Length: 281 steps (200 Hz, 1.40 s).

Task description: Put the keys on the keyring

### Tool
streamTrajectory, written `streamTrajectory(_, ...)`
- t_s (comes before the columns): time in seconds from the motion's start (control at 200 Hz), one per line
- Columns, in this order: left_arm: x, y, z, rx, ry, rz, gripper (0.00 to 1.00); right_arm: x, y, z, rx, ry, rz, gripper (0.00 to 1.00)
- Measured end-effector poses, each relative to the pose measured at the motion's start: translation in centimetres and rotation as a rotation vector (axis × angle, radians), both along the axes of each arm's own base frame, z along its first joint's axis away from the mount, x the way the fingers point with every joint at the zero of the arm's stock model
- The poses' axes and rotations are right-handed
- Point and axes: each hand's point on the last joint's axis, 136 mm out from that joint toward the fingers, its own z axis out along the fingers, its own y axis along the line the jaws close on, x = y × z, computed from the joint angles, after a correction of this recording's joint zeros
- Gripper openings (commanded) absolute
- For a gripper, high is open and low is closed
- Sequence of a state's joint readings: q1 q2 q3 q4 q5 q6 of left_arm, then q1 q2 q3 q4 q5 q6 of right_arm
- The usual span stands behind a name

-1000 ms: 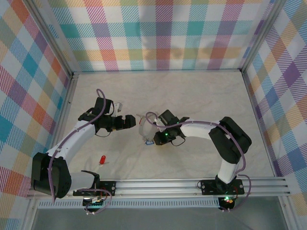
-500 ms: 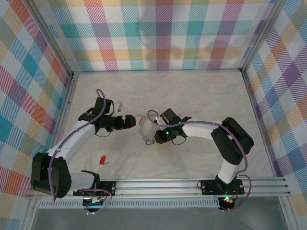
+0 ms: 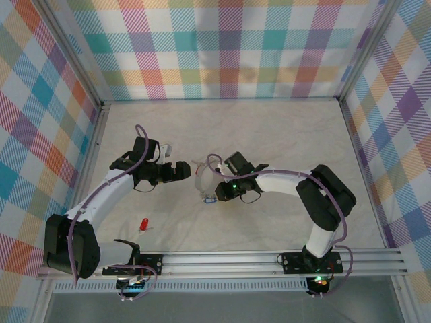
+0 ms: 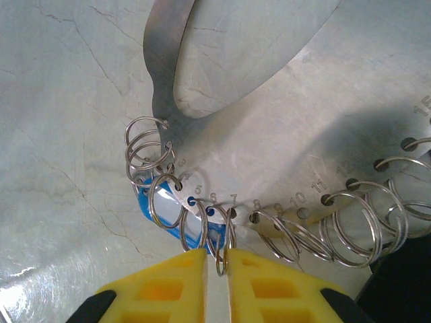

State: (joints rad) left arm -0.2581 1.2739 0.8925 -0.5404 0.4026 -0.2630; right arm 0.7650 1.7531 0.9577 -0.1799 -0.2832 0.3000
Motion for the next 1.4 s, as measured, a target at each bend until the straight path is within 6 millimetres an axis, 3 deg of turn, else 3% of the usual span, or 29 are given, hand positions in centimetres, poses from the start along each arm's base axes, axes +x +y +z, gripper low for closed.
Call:
streamTrajectory(0.17, 0.0, 0.0, 0.0, 0.0, 0.0, 0.0, 1.0, -0.1, 0.0, -0.1, 0.002, 0.006, 0.003, 0.18)
streamTrajectory(0.675, 0.0, 0.0, 0.0, 0.0, 0.0, 0.0, 1.0, -0.1, 0.1, -0.1, 0.003, 0.003, 0.006, 0.0)
streamTrajectory(1.035, 0.2, -1.3, 0.8, -0.078, -0.051, -0.044, 0.96, 0.9, -1.7, 0.7, 0.004, -0.029, 0.016, 0.0)
streamTrajectory(1.405, 0.5, -2.6, 2.6, -0.136, -0.181, -0.105, 0.95, 1.1, -2.9, -0.2, -0.043, -0.039, 0.062, 0.02)
